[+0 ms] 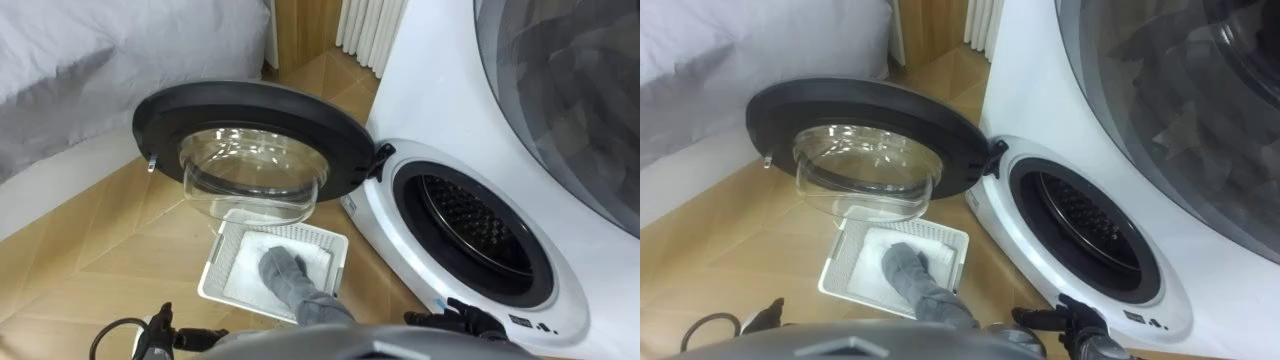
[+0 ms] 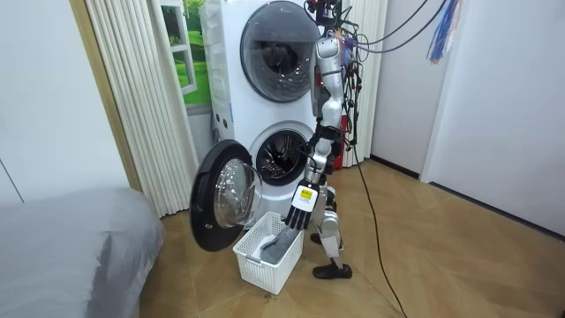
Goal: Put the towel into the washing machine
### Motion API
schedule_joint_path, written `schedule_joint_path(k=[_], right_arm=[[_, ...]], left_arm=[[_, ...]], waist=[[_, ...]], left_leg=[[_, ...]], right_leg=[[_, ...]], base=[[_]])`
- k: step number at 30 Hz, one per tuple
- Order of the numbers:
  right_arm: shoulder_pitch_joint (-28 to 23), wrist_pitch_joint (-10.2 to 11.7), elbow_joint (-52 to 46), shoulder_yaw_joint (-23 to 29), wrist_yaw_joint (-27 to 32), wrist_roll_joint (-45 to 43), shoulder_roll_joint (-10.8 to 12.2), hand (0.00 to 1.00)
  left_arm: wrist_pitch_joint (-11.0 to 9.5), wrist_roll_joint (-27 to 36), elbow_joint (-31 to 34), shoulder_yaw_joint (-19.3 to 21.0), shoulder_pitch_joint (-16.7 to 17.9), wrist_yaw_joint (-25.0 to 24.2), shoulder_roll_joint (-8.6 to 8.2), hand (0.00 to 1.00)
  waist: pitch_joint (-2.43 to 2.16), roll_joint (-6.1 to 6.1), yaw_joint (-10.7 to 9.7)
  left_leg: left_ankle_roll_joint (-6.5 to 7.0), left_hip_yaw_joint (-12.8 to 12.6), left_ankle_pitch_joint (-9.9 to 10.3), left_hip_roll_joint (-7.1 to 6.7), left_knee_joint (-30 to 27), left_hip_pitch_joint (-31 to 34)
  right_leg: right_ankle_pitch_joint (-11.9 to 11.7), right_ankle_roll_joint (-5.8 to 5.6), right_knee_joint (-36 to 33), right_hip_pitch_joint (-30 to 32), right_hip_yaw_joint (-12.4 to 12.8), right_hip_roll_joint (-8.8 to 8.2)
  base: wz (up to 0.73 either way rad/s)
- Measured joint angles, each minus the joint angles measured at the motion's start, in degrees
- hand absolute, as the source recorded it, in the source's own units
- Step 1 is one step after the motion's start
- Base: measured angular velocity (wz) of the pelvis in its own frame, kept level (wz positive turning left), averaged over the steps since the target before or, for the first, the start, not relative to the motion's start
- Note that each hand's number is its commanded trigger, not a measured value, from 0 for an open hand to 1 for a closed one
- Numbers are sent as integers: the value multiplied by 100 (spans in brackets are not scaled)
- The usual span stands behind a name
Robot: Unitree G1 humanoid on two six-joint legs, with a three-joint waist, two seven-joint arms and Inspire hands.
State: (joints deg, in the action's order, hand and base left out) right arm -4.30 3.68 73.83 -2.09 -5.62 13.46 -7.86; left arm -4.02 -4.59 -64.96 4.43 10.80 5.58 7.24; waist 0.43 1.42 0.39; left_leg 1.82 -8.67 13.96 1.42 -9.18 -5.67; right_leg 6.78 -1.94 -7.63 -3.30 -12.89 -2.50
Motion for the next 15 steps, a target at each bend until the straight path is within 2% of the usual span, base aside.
schedule_joint_path(k=[15], right_arm=[[33,0,0,-5,5,1,13,0]], left_arm=[[-2,-144,22,-12,-59,52,14,0]], waist=[[-10,18,-16]], left_leg=[[0,-7,0,4,-4,62]], right_leg=[[0,0,-4,65,4,3]], base=[[0]])
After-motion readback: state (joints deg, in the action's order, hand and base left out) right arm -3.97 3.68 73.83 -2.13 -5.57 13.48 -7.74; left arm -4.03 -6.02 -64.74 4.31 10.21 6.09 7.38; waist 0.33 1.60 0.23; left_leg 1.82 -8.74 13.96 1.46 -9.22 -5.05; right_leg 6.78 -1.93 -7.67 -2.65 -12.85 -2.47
